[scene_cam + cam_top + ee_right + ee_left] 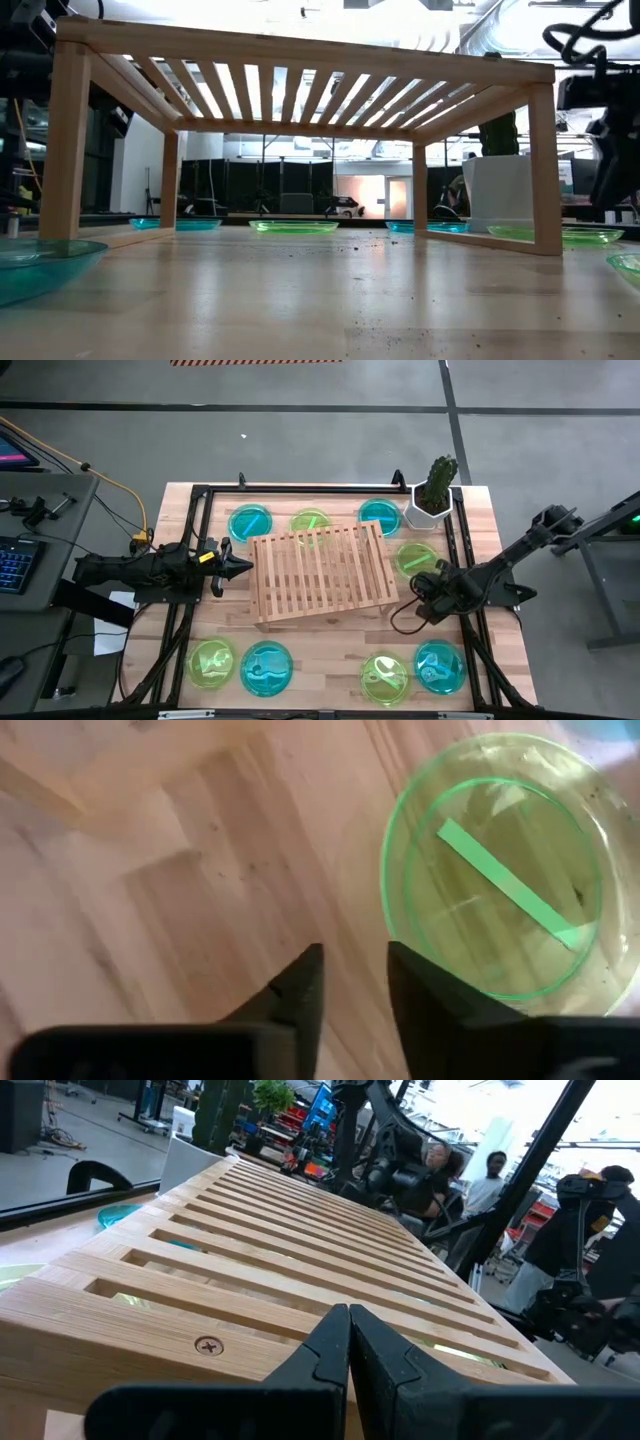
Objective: Place and stack plates onto a shelf
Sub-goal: Put the green plate on the shelf
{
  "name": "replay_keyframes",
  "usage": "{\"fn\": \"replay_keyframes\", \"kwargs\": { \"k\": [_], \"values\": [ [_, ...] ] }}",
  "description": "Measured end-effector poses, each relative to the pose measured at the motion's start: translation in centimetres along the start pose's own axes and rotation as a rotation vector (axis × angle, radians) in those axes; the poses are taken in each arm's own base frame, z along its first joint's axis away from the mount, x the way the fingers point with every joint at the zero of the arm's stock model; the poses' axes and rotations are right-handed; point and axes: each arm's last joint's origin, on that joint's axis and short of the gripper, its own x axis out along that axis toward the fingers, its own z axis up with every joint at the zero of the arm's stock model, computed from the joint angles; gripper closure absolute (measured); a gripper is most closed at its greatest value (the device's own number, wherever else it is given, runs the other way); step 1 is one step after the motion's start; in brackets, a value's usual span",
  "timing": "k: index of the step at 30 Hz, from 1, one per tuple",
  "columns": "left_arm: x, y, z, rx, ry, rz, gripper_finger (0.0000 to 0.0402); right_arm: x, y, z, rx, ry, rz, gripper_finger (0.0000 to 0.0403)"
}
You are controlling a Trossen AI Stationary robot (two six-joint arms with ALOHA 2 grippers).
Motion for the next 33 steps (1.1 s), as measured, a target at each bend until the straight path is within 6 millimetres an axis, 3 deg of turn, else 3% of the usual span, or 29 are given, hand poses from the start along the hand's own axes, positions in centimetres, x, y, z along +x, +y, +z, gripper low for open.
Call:
{"fn": "replay_keyframes", "kwargs": {
  "k": [8, 33],
  "values": [
    [0.0, 0.0, 0.0, 0.000, 0.001, 0.000, 0.0401, 1.6, -0.9, -0.9, -0.013, 0.058, -0.049, 0.0231],
    [0.0, 0.0, 0.0, 0.000, 0.000, 0.000, 0.0401, 3.9, -1.3, -0.5, -0.041, 0.083, -0.094, 0.0229]
  ]
}}
